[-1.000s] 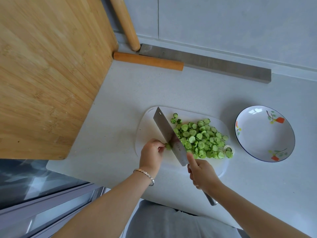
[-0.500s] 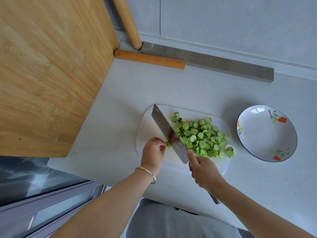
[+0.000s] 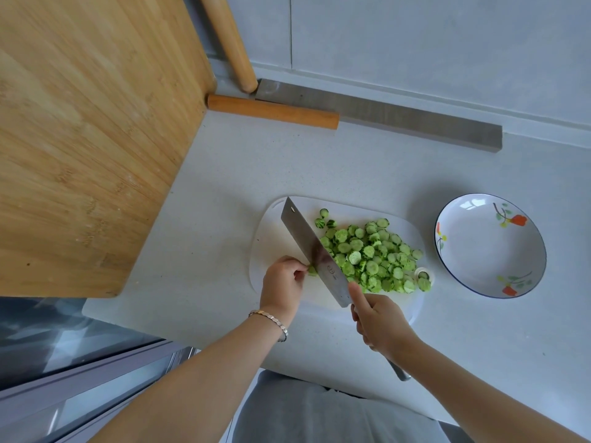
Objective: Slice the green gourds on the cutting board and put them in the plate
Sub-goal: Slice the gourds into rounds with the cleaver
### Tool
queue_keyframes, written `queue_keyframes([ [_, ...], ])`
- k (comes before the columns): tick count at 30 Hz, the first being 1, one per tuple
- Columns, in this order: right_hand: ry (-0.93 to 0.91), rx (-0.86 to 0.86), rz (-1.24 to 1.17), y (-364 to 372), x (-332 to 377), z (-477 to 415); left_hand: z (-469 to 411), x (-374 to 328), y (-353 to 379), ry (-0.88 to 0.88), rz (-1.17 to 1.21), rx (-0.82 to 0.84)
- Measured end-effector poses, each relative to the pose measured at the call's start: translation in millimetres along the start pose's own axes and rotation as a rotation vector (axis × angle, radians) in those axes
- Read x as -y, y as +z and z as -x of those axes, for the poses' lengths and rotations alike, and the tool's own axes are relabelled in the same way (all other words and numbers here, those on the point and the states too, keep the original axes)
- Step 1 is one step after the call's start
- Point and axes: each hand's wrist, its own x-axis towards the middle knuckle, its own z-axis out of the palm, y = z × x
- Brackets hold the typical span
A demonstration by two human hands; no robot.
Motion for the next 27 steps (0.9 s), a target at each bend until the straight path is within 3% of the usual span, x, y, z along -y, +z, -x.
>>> queue_keyframes([
  [19, -0.056, -0.049, 0.178, 14, -5, -2, 1, 2, 1, -0.048, -0.009, 0.047],
  [27, 0.096, 0.020, -0.166, 10, -1, -2, -1, -5, -3, -0.053, -0.074, 0.110],
])
